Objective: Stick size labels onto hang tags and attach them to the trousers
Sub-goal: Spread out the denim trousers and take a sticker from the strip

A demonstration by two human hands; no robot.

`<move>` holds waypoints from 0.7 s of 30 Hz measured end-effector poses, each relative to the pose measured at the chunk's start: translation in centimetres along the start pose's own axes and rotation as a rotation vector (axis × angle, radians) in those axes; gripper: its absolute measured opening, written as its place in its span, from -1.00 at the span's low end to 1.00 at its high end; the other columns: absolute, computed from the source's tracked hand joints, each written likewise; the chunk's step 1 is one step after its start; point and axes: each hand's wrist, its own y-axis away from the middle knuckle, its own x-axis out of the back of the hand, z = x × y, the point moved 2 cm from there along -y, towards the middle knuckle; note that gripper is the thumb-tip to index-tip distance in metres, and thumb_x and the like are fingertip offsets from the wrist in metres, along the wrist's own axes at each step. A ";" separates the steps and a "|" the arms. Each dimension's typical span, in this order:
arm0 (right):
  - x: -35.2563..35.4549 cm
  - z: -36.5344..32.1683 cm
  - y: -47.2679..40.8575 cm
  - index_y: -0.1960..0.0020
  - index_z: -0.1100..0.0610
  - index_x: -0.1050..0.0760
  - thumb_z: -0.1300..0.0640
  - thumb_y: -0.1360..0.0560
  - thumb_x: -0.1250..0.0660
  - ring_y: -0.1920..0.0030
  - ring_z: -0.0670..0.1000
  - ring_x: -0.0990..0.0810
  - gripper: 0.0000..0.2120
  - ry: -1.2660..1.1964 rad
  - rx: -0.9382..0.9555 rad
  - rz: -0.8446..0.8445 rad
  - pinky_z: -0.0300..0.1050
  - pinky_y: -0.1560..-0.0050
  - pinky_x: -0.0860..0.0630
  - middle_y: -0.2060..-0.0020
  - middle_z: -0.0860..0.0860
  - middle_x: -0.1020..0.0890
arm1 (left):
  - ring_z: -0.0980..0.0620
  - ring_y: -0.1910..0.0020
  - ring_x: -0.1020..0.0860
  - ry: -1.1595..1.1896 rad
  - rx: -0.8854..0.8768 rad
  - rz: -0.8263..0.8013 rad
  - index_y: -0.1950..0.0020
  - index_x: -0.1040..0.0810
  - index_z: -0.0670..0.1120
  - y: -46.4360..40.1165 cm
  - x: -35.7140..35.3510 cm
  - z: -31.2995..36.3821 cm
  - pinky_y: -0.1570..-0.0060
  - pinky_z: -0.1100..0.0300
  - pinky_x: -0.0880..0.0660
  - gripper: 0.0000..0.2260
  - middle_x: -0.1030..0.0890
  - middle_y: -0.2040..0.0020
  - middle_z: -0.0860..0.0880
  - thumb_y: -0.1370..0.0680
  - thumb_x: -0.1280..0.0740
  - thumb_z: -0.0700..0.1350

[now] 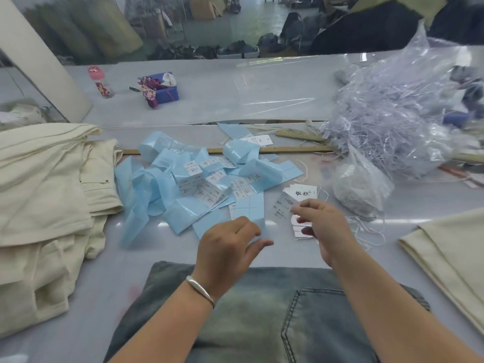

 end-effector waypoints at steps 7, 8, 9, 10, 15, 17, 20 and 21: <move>5.0 -0.2 4.1 0.15 0.17 -0.44 0.26 -0.60 -0.19 0.11 0.00 -0.42 -0.84 0.309 0.208 -0.143 -0.15 0.15 -0.38 0.14 0.10 -0.53 | 0.16 0.20 -0.51 0.718 0.861 -0.319 0.20 -0.61 0.10 -1.0 -1.5 4.7 0.17 0.31 -0.47 -0.86 -0.58 0.15 0.07 -0.52 -0.39 0.10; 5.5 -0.3 4.4 0.13 0.19 -0.44 0.26 -0.60 -0.18 0.10 0.00 -0.43 -0.85 0.311 0.210 -0.151 -0.14 0.13 -0.38 0.13 0.09 -0.54 | 0.14 0.20 -0.52 0.804 0.909 -0.353 0.21 -0.65 0.09 -1.2 -1.7 5.3 0.18 0.27 -0.49 -0.86 -0.59 0.17 0.04 -0.51 -0.40 0.09; 5.9 -0.3 4.7 0.12 0.18 -0.44 0.27 -0.61 -0.17 0.10 -0.01 -0.43 -0.86 0.312 0.209 -0.161 -0.14 0.11 -0.38 0.12 0.08 -0.55 | 0.14 0.21 -0.52 0.855 0.933 -0.379 0.24 -0.68 0.10 -1.4 -1.9 6.0 0.20 0.27 -0.50 -0.86 -0.59 0.20 0.01 -0.49 -0.42 0.08; 6.3 -0.3 5.0 0.12 0.16 -0.43 0.27 -0.61 -0.16 0.09 -0.01 -0.44 -0.85 0.311 0.206 -0.169 -0.14 0.11 -0.38 0.10 0.07 -0.55 | 0.15 0.23 -0.52 0.888 0.943 -0.395 0.27 -0.69 0.12 -1.5 -2.0 6.6 0.22 0.29 -0.50 -0.87 -0.60 0.22 0.01 -0.48 -0.45 0.06; 7.0 0.2 4.9 0.14 0.14 -0.41 0.28 -0.59 -0.19 0.11 -0.02 -0.45 -0.84 0.330 0.198 -0.175 -0.13 0.10 -0.42 0.13 0.06 -0.53 | 0.12 0.17 -0.54 1.001 0.991 -0.388 0.25 -0.66 -0.01 -1.6 -3.3 7.7 0.19 0.28 -0.48 -0.92 -0.65 0.18 0.03 -0.44 -0.51 -0.11; 6.9 1.1 4.5 0.13 0.15 -0.42 0.30 -0.57 -0.23 0.12 0.00 -0.44 -0.88 0.350 0.160 -0.194 -0.09 0.09 -0.42 0.13 0.09 -0.52 | 0.11 0.18 -0.53 1.043 1.036 -0.415 0.26 -0.65 -0.03 -1.4 -3.9 7.6 0.19 0.28 -0.46 -0.90 -0.65 0.17 0.03 -0.44 -0.50 -0.14; 6.8 3.1 3.3 0.08 0.19 -0.44 0.22 -0.52 -0.34 0.15 0.05 -0.47 -0.92 0.390 0.079 -0.152 -0.01 0.06 -0.46 0.16 0.13 -0.53 | 0.18 0.29 -0.52 1.099 1.114 -0.453 0.35 -0.62 -0.04 -0.9 -5.1 7.0 0.26 0.33 -0.41 -0.82 -0.64 0.26 0.17 -0.44 -0.49 -0.23; 7.2 3.6 2.7 0.08 0.19 -0.44 0.18 -0.51 -0.37 0.14 0.06 -0.49 -0.88 0.396 0.059 -0.085 0.02 0.03 -0.48 0.16 0.12 -0.54 | 0.22 0.33 -0.53 1.091 1.132 -0.466 0.39 -0.60 -0.03 -0.7 -5.4 6.6 0.28 0.35 -0.41 -0.77 -0.64 0.28 0.22 -0.43 -0.48 -0.24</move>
